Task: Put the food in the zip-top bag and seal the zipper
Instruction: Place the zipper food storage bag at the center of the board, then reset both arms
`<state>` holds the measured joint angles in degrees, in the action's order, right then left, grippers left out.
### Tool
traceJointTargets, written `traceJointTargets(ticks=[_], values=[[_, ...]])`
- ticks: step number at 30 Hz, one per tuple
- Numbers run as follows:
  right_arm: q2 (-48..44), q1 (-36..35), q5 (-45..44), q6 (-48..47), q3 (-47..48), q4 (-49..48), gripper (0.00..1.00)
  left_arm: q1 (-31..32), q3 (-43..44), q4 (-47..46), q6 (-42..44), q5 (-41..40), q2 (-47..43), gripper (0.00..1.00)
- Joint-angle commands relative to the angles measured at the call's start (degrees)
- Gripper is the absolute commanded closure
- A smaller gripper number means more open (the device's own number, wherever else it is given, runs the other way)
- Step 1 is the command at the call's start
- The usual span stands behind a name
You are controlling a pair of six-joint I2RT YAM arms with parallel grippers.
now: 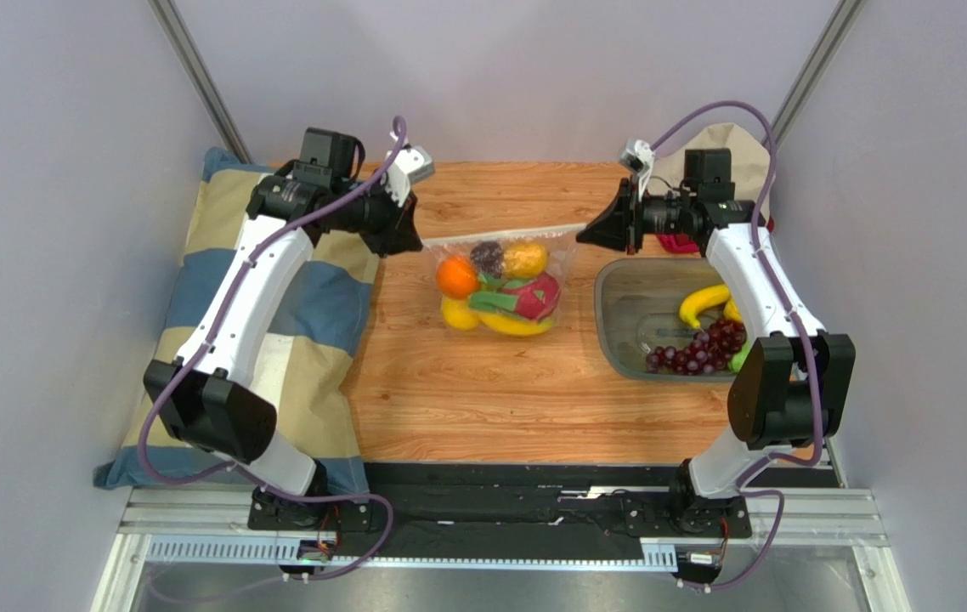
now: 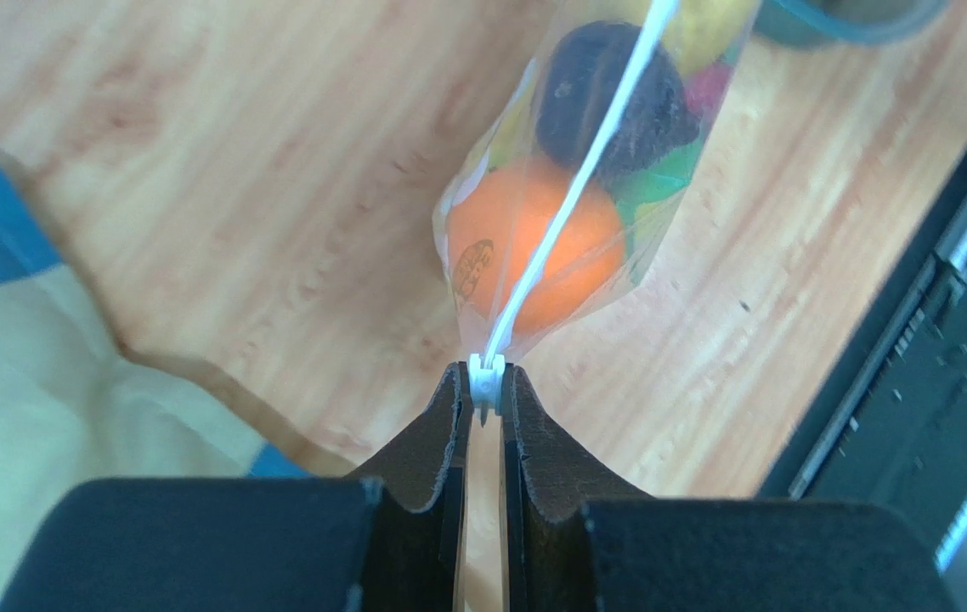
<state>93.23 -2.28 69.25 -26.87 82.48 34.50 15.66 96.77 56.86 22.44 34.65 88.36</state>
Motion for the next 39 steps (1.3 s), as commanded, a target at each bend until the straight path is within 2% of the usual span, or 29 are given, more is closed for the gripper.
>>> traceJointTargets(ticks=[1,4,8,10,14,19,21,22,23,25,26,27,28,30,31,34,35,37,39], values=[[0.1,-0.5,-1.3,4.6,5.6,-7.8,1.0,-3.6,5.5,-3.0,-0.9,-0.2,1.6,1.0],[-0.4,-2.5,-1.7,-3.1,3.0,-0.4,1.0,-3.8,0.9,-3.5,1.1,2.8,0.8,1.0],[-1.5,-5.8,-4.5,-12.9,-5.2,4.8,1.0,-3.6,-12.4,-5.2,2.8,7.3,-1.6,1.0],[-1.2,-7.8,-5.8,-16.1,-9.3,7.1,1.0,-3.4,-16.2,-5.5,3.1,7.7,-2.2,1.0],[-0.3,-10.9,-9.4,-21.5,-12.2,15.1,1.0,-2.9,-25.7,-5.5,3.0,11.0,-4.0,0.99],[-6.3,-11.7,-8.4,-23.1,-19.5,16.7,1.0,-1.3,-32.6,-7.2,3.9,10.5,-11.4,0.91],[-10.1,-12.0,-9.1,-24.0,-21.6,16.7,0.84,-0.9,-34.5,-6.9,4.8,10.3,-14.4,0.86],[-11.6,-12.3,-9.4,-24.1,-22.6,16.7,0.72,-0.8,-34.9,-6.9,5.2,9.7,-15.4,0.77],[-12.8,-12.3,-9.7,-24.1,-24.1,16.8,0.45,-0.6,-35.8,-6.3,5.5,9.6,-16.5,0.73],[-16.7,-12.3,-10.2,-24.1,-25.3,17.4,0.28,-0.3,-36.1,-5.8,6.2,9.6,-19.7,0.63],[-18.2,-12.3,-10.5,-23.9,-25.5,17.8,0.15,-0.5,-35.9,-4.8,6.3,9.7,-20.7,0.6],[-19.8,-12.3,-10.7,-23.3,-25.5,18.0,0.12,-0.3,-35.5,-4.0,6.7,9.7,-22.6,0.57],[-22.6,-12.3,-11.0,-20.8,-25.3,18.0,0.11,-0.4,-34.9,-3.3,6.7,9.7,-23.4,0.41],[-25.4,-12.4,-12.1,-18.2,-23.7,18.0,0.09,-0.3,-32.8,-1.5,5.3,9.2,-25.5,0.19],[-26.4,-12.1,-12.6,-14.9,-22.9,17.4,0.09,-0.3,-31.8,-1.1,4.3,8.2,-26.0,0.05],[-29.8,-10.5,-15.9,-7.1,-20.2,13.0,0.05,-0.3,-26.2,0.0,-1.2,5.4,-26.3,0.01],[-30.3,-9.6,-16.8,-1.8,-19.5,11.8,0.02,-0.3,-22.5,-0.1,-3.0,4.3,-26.0,0.01],[-29.8,-6.3,-17.4,2.9,-16.8,8.6,0.01,-0.3,-17.7,0.2,-7.6,-0.3,-23.7,0.01],[-27.5,-4.0,-19.2,10.0,-14.4,6.9,0.01,-0.5,-9.3,2.0,-10.6,-3.2,-19.6,0.01]])
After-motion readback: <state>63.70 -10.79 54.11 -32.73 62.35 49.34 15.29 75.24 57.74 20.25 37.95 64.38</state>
